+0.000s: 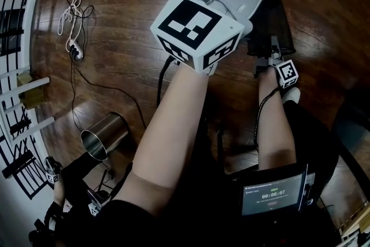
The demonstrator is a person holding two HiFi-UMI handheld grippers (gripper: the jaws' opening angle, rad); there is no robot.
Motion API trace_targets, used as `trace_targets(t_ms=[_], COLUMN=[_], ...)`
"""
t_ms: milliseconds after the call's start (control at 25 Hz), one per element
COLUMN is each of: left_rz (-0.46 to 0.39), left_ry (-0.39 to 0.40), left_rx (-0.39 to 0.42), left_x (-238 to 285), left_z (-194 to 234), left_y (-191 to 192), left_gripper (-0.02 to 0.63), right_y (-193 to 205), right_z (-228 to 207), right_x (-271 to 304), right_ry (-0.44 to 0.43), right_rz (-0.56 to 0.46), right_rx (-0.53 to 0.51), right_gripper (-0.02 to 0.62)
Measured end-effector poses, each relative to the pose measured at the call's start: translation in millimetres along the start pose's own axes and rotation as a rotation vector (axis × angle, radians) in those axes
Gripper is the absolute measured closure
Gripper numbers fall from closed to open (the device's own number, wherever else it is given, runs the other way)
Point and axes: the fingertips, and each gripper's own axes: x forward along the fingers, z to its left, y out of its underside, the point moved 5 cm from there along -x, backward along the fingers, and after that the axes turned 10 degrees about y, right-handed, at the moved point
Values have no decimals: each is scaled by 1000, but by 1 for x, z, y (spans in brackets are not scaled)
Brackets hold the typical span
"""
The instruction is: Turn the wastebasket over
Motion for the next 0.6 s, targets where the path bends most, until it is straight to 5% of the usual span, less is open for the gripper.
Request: trace_targets(t_ms=[120, 280, 440, 600], left_rz=[-15, -22, -33, -31], left_ry=[1, 6, 0, -8], left_rx=[-22, -28, -25, -28], left_x=[-1, -1, -5, -8], left_z=[2, 1, 2, 8], left_y=[2, 0, -3, 6], left_gripper=[603, 603, 604, 603], right_y=[-13, -29, -28, 16], right_z=[15, 47, 71, 66], right_x=[5, 14, 33, 48], right_ry=[11, 47, 130, 138], right_rz=[89, 260, 492, 763], right_rx=[-164, -552, -1088, -1661], right_gripper=[586, 587, 584, 583])
